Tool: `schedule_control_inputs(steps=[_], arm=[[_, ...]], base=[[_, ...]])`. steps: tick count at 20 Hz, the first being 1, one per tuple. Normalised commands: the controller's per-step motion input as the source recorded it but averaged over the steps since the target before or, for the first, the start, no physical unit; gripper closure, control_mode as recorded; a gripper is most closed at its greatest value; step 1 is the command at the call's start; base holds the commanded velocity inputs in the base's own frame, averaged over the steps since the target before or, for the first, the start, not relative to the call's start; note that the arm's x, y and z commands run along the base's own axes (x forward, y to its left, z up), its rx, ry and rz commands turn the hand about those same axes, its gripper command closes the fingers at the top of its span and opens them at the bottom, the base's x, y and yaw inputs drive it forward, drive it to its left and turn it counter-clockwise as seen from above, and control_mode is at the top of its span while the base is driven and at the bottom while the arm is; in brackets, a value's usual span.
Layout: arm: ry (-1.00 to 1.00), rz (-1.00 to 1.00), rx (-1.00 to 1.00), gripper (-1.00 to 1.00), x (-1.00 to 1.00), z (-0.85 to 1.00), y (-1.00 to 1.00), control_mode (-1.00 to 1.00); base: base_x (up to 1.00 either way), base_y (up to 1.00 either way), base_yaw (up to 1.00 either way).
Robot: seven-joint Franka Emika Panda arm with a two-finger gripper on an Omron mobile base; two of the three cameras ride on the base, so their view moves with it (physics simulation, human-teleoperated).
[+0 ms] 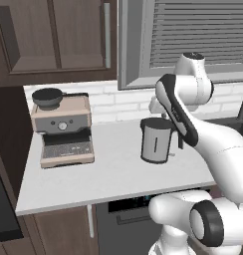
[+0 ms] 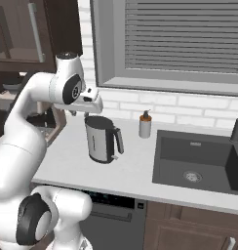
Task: Navigate to the shelves.
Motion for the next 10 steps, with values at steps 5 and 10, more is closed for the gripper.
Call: schedule_control_inputs(steps=[5,10], arm=[[0.01,-0.01,0.00,-1.00,-0.69,-0.01,0.00,-1.00],[0.00,-0.01,0.00,-1.00,-1.00,-0.01,0.01,-1.00]], base=[[0.00,0.00,0.00],[0.00,0.00,0.00]])
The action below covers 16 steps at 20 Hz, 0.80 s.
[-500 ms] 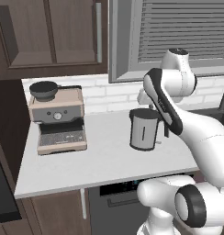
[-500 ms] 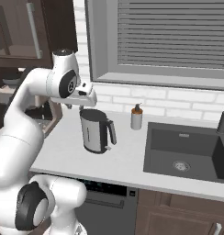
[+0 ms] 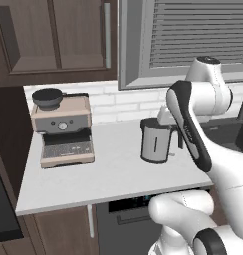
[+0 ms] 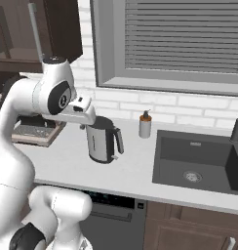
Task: Navigate to the shelves.
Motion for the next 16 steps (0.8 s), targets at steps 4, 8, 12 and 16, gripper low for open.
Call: schedule_control_inputs(steps=[4,8,12,16], arm=[[-0.01,0.00,0.00,-1.00,-0.87,0.00,0.11,-1.00],[-0.11,0.00,0.00,-1.00,-0.06,0.00,0.25,-1.00],[-0.01,0.00,0.00,-1.00,0.14,0.00,0.03,-1.00],[0.00,0.00,0.00,-1.00,0.00,0.00,0.00,-1.00]], base=[[0.00,0.00,0.00],[0.00,0.00,0.00],[0.00,0.00,0.00],[0.00,0.00,0.00]])
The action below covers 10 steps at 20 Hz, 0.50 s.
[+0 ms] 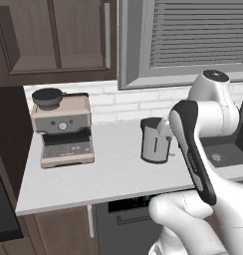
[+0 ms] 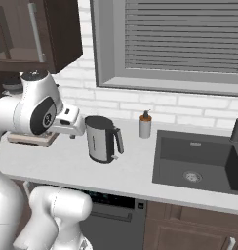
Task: Navigate to the shelves.
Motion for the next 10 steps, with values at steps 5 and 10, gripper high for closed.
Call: schedule_control_inputs(steps=[5,10], arm=[[0.00,0.00,0.00,-1.00,0.00,0.00,0.00,1.00],[0.00,0.00,0.00,-1.00,0.00,0.00,0.00,1.00]], base=[[-0.14,0.00,0.00],[-1.00,0.04,-0.03]])
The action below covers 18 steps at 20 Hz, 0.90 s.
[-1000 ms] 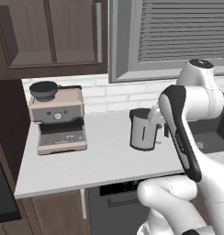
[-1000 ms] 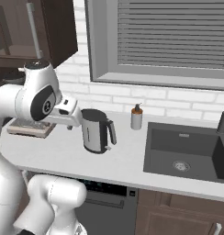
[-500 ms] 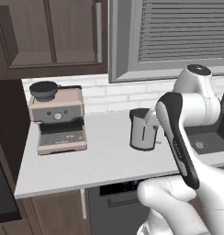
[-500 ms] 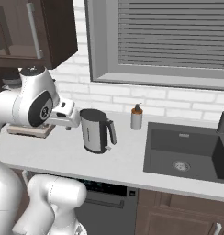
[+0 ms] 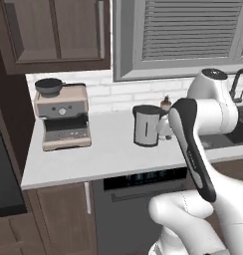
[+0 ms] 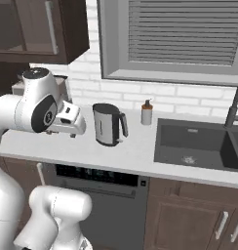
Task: Navigate to the shelves.
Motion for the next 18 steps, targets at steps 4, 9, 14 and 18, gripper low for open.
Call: schedule_control_inputs(steps=[4,9,14,18], arm=[[0.00,0.00,0.00,-1.00,0.00,0.00,0.00,1.00],[0.00,0.00,0.00,-1.00,0.00,0.00,0.00,1.00],[0.00,0.00,0.00,-1.00,0.00,0.00,0.00,1.00],[0.00,0.00,0.00,-1.00,0.00,0.00,0.00,1.00]], base=[[-0.63,0.38,-0.26],[0.08,0.32,-0.91],[0.03,0.08,-0.97],[0.15,0.00,-0.91]])
